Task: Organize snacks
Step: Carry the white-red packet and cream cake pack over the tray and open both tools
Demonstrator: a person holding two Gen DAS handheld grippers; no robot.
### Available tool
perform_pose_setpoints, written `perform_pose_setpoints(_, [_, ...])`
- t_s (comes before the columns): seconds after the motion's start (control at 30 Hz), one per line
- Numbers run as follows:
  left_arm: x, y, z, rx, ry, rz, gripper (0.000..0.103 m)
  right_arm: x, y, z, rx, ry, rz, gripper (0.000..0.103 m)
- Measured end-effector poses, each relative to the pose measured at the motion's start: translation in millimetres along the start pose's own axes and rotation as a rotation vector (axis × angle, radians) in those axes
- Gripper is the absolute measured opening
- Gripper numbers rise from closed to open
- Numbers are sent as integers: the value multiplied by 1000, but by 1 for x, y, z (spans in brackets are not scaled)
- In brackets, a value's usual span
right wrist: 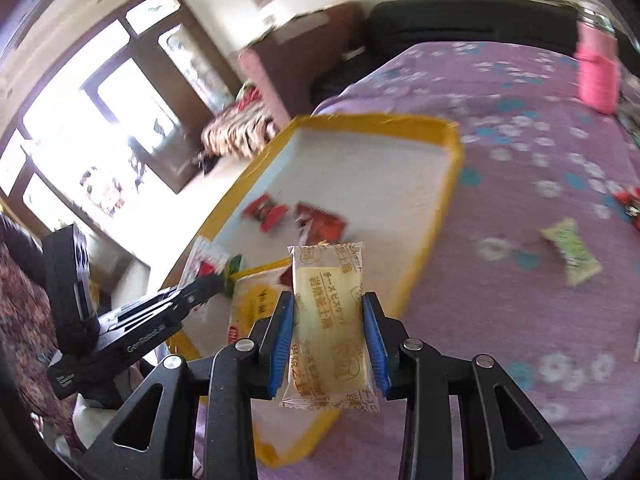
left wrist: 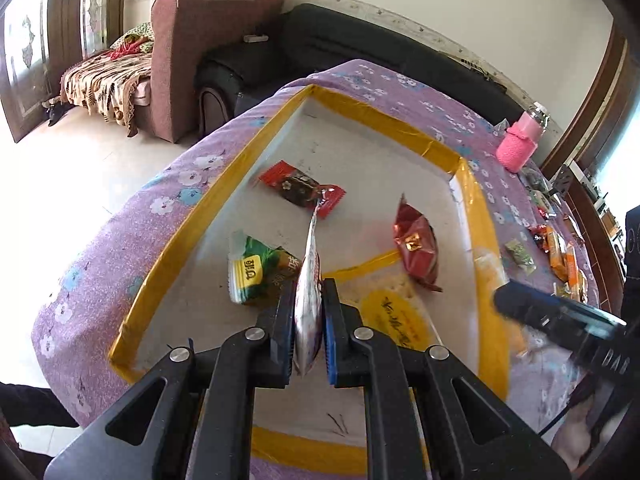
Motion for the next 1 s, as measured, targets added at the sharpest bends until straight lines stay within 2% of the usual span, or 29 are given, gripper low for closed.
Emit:
perform_pose_setpoints(0.2, [1,0,-8,-23,30,4,10,-7,-37,-21,-54,41,-55,34])
perform_pose_setpoints(0.37, [0,9,-11,-26,38,15,13,-12,-45,-27,-135,99,-26,34])
perform_pose_setpoints(0.43, [1,13,-15,-24,69,16,21,-12,-45,-27,-170,118,-16,34])
perform_pose_setpoints(0.5, [0,17,-17,-34,104,15,43,-14,-45,-28,-197,132,-10,37])
perform_pose_setpoints(0.6, [-1,24,-16,-8,124,19,61,-15,-43,-27,-226,126,1,39])
perform_pose_setpoints(0.73, [0,38,-6,16,99,61,68,-14,-29,-22,-158,104,26,40])
perform_pose_setpoints(0.87, [1,48,7,12,75,84,68,-15,0,-17,-126,95,95,46])
perform_pose_setpoints(1.0, [-1,51,29,-20,33,81,68,-19,29,7,-122,53,148,48])
Point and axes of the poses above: each gripper's, at about its wrist camera, not at the fingertips, and y roughly against the way its jaws point, z to its right, x to its top, the point moved 2 cm from there along -y, roughly the way its jaws point, and after that the axes turned 9 degrees about -y, right-handed, at the moved point
